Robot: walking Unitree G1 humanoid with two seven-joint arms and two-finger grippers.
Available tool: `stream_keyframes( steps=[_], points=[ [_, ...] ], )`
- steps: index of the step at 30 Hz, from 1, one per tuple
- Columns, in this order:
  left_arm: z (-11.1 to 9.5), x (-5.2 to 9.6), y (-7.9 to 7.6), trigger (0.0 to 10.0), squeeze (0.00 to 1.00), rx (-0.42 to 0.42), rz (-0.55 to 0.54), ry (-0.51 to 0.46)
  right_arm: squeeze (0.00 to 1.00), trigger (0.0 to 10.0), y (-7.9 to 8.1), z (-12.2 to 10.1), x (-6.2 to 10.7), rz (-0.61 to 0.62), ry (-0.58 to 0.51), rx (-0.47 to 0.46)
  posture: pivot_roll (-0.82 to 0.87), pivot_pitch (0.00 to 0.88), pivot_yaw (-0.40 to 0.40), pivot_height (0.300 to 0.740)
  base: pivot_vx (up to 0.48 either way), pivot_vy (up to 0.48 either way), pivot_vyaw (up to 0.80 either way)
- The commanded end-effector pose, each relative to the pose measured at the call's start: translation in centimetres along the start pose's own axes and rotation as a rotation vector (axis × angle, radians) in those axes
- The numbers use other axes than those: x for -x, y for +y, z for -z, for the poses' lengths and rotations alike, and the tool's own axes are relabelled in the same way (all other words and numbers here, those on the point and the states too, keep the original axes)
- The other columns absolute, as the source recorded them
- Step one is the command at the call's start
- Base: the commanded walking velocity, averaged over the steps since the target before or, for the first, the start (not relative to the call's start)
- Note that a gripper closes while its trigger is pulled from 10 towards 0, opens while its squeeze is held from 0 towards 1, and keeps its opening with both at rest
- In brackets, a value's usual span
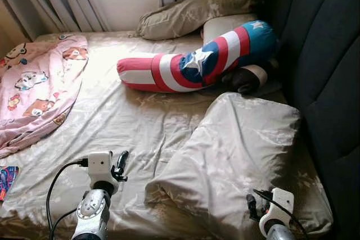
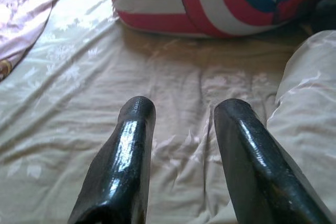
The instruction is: Clean up the room
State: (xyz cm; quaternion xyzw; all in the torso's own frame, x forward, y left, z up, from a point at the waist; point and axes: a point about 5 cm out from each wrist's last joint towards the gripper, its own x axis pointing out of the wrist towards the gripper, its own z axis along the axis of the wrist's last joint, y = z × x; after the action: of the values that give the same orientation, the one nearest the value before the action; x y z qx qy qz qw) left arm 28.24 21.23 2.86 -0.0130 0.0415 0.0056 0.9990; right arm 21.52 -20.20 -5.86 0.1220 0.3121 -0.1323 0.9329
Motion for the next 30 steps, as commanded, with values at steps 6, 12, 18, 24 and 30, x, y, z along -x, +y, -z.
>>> stream_keyframes(
  steps=[6, 12, 18, 24, 30],
  points=[
    [-0.6, 0.2, 0.4, 10.0, 0.00, -0.035, 0.019, -0.020, 0.00, 10.0, 0.2, 0.3, 0.0, 0.005, 0.023, -0.059, 0.12, 0.165, 0.079, 0.740, 0.000, 0.000, 0.00],
    [-1.6, 0.9, 1.1, 10.0, 0.00, -0.054, 0.039, -0.064, 0.00, 10.0, 0.3, 0.8, 0.2, 0.031, 0.030, -0.082, 0.17, 0.215, 0.111, 0.740, 0.000, 0.000, 0.00],
    [-3.1, 1.0, 1.0, 10.0, 0.00, -0.063, 0.061, -0.104, 0.00, 10.0, 0.7, 0.9, 0.2, 0.027, 0.025, -0.084, 0.19, 0.258, 0.140, 0.740, 0.000, 0.000, 0.00],
    [-4.7, 1.0, -0.4, 10.0, 0.00, -0.065, 0.115, -0.139, 0.00, 10.0, 1.0, 0.3, 0.0, 0.017, 0.007, -0.090, 0.20, 0.286, 0.163, 0.740, 0.000, 0.000, 0.00],
    [-6.1, 1.4, -0.5, 10.0, 0.00, -0.064, 0.125, -0.164, 0.00, 10.0, 1.7, 0.3, -0.1, -0.042, 0.023, -0.071, 0.21, 0.317, 0.170, 0.740, 0.000, 0.000, 0.00]
  ],
)
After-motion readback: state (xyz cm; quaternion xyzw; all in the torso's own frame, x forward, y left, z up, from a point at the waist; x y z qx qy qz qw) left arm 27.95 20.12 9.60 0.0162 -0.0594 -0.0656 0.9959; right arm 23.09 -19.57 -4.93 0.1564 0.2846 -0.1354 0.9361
